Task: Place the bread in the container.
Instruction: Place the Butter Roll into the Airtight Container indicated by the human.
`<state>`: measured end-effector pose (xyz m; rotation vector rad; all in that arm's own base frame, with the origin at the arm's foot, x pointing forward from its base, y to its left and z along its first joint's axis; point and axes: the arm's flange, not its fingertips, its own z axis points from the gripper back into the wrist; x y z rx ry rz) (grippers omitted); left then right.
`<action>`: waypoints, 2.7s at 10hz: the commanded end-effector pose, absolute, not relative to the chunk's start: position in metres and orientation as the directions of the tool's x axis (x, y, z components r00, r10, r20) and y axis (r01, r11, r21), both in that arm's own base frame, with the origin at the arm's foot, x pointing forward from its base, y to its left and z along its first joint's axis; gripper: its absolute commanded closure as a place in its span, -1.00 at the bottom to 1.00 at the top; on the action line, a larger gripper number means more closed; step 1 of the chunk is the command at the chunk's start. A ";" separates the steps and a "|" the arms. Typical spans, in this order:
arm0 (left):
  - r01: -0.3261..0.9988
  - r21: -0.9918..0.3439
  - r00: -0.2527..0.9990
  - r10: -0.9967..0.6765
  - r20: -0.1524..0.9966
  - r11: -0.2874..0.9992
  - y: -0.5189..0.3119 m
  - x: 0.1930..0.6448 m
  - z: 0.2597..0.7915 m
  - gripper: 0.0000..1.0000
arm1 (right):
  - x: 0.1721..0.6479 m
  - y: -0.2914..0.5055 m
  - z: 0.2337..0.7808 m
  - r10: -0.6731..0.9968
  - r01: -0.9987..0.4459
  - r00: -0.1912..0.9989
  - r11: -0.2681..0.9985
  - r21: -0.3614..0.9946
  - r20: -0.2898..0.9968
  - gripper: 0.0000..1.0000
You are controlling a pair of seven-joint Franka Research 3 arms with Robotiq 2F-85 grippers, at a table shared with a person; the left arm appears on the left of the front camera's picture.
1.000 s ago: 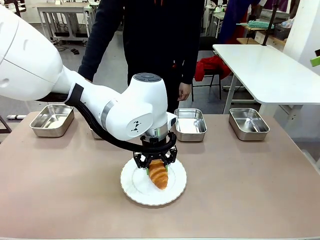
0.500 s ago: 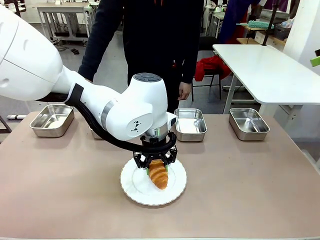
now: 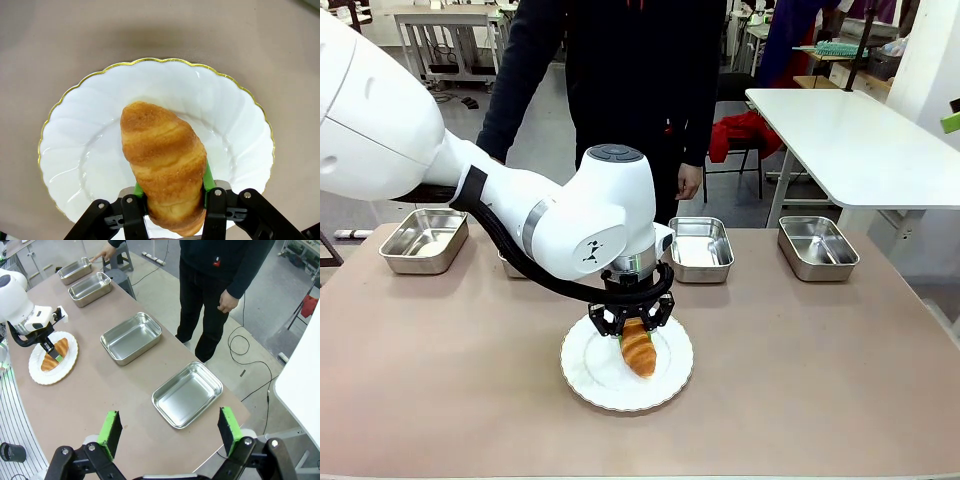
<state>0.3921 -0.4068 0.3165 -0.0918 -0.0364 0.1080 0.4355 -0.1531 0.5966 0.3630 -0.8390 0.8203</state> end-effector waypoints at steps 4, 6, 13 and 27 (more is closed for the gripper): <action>-0.080 -0.118 0.989 0.094 0.117 0.990 -0.344 0.412 0.445 0.10 | 0.436 -0.153 0.598 0.488 -0.766 0.382 0.642 -0.026 0.785 -1.00; -0.050 -0.153 0.992 0.067 0.107 0.987 -0.288 0.440 0.506 0.10 | 0.436 -0.153 0.598 0.488 -0.766 0.382 0.642 -0.026 0.785 -1.00; 0.067 -0.076 0.996 -0.062 0.067 0.995 -0.102 0.508 0.540 0.10 | 0.436 -0.153 0.598 0.488 -0.766 0.382 0.642 -0.026 0.785 -1.00; 0.113 -0.120 0.972 -0.135 -0.194 0.986 0.043 0.651 0.448 0.10 | 0.436 -0.153 0.598 0.488 -0.766 0.382 0.642 -0.026 0.785 -1.00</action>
